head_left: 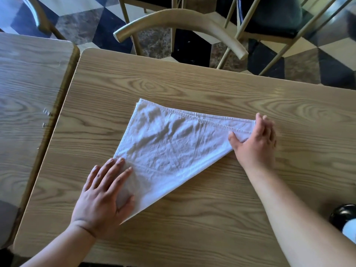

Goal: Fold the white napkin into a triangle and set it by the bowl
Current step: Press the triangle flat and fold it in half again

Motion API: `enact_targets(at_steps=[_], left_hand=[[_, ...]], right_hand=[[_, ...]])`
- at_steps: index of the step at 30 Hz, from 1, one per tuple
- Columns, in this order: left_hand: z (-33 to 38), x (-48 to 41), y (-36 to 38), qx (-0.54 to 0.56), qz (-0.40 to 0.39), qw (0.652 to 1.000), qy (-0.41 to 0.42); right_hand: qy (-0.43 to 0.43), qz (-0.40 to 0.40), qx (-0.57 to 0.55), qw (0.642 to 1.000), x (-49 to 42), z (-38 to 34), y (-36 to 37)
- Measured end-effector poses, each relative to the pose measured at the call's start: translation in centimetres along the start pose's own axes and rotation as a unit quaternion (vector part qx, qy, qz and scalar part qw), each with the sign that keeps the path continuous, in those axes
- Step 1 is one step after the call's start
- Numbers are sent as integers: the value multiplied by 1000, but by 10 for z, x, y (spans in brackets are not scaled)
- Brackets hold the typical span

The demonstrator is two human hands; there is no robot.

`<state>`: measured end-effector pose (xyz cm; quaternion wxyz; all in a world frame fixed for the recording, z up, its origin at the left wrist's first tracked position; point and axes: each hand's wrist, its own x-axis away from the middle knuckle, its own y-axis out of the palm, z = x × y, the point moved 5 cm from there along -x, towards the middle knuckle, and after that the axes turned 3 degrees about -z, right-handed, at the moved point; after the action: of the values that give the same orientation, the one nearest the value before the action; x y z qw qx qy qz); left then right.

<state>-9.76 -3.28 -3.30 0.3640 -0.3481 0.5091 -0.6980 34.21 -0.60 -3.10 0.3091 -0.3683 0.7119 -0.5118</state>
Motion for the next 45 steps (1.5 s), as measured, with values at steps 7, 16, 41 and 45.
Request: enact_targets(at_steps=[7, 16, 41, 45], left_hand=[[1, 0, 0, 4, 8, 1000, 4], [3, 1, -3, 33, 28, 999, 8], [-65, 82, -7, 66, 119, 980, -146], [-76, 94, -10, 106, 91, 987, -80]], right_hand=[[30, -15, -78, 996, -5, 1, -20], [63, 11, -272, 960, 11, -50, -48], [-452, -126, -170, 867, 250, -261, 9], [-479, -119, -158, 855, 267, -268, 14]])
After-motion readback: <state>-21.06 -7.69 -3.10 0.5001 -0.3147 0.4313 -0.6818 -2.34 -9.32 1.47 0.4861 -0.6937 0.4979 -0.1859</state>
